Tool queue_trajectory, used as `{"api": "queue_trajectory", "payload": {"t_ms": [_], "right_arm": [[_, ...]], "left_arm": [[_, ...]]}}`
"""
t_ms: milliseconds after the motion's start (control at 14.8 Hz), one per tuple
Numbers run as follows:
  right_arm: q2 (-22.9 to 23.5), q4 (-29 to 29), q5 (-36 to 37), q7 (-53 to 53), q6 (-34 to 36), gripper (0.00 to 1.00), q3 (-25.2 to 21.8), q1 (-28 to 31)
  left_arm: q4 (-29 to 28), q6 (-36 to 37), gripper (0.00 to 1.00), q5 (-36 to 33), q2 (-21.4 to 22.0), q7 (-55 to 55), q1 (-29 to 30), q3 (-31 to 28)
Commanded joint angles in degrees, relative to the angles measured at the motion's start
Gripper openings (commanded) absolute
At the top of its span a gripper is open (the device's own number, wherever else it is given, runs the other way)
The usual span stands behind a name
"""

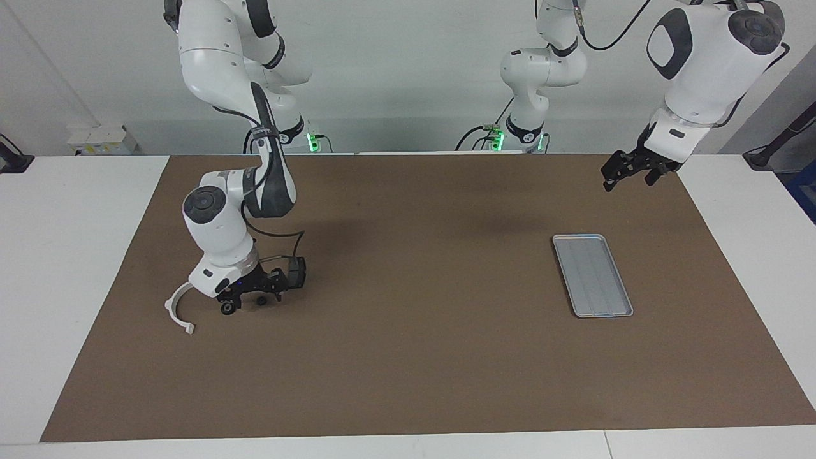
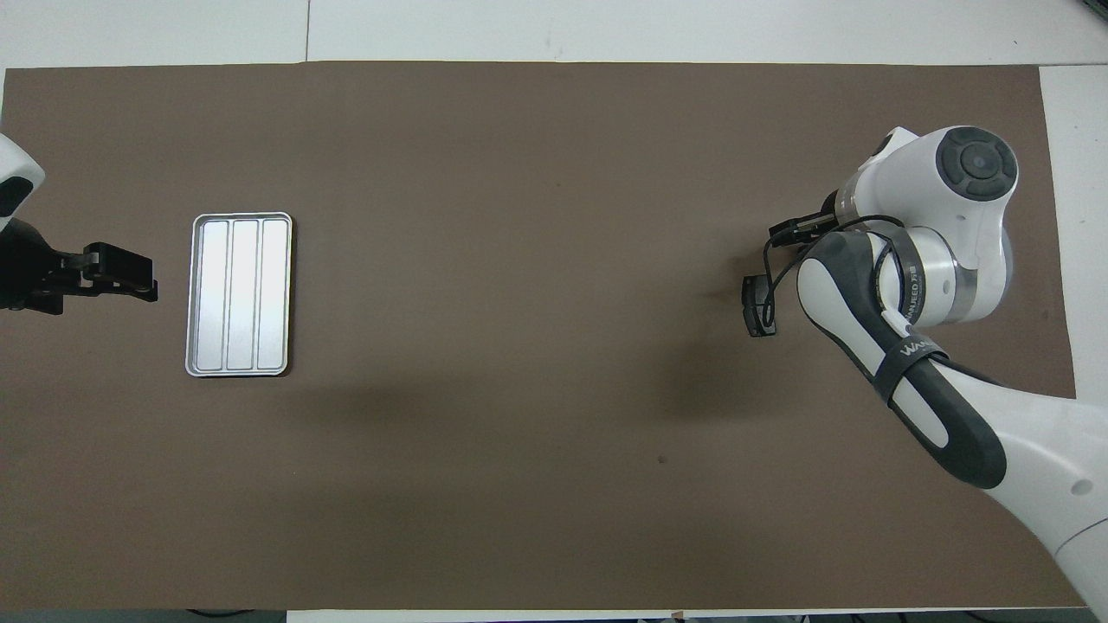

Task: Place bearing gear from tray to pile

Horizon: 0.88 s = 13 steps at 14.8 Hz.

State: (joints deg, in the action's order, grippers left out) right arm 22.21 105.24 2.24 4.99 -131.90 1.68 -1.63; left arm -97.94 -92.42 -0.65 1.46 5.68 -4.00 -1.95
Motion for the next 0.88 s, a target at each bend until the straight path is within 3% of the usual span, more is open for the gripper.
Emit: {"api": "queue_trajectory", "payload": {"t_ms": [0, 474, 812], "right_arm": [[-4.0, -2.7, -0.9, -0.6, 7.1, 1.0, 0.3, 0.6], [-15.9, -8.0, 0.1, 0.2, 22.6, 1.0, -0.2, 0.8], [-20.6, -11.0, -0.7, 0.9, 32.0, 1.0, -1.1, 2.1]], "left_arm": [[-0.7, 0.2, 1.0, -0.9, 0.9, -0.1, 0.8, 0.8], [-0.7, 0.2, 1.0, -0.9, 0.9, -0.1, 0.8, 0.8], [-0.7, 0.2, 1.0, -0.9, 0.9, -0.1, 0.8, 0.8]]}}
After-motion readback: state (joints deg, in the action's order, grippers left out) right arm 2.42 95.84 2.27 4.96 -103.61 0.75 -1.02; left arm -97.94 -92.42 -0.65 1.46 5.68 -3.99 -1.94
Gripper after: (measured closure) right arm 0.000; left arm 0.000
